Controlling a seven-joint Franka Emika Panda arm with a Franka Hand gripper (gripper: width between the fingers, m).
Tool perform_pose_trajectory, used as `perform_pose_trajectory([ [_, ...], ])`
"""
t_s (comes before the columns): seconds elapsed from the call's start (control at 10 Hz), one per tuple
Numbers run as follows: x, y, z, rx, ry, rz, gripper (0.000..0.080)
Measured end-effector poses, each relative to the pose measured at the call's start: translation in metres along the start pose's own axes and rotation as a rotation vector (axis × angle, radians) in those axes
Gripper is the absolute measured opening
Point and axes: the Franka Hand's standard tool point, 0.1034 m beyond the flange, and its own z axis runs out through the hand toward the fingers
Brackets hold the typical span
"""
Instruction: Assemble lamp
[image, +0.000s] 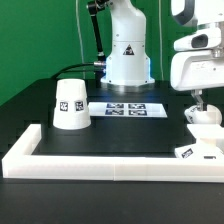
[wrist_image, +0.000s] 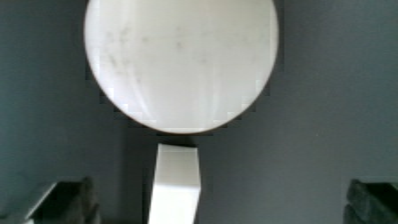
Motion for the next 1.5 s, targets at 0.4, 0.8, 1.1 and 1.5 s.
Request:
perform_pose_trajectory([
  [0.4, -0.011, -0.003, 0.001, -0.007, -0.252, -0.028, 0.0698],
  [0.8, -0.02, -0.001, 0.006, -0.011, -0.535, -0.024, 0.0698],
  [1.1, -0.02, 0.009, 0.004, -0.017, -0.734, -0.006, 0.0698],
  [1.5, -0.039, 0.015, 0.018, -0.017, -0.968, 0.007, 0.0698],
])
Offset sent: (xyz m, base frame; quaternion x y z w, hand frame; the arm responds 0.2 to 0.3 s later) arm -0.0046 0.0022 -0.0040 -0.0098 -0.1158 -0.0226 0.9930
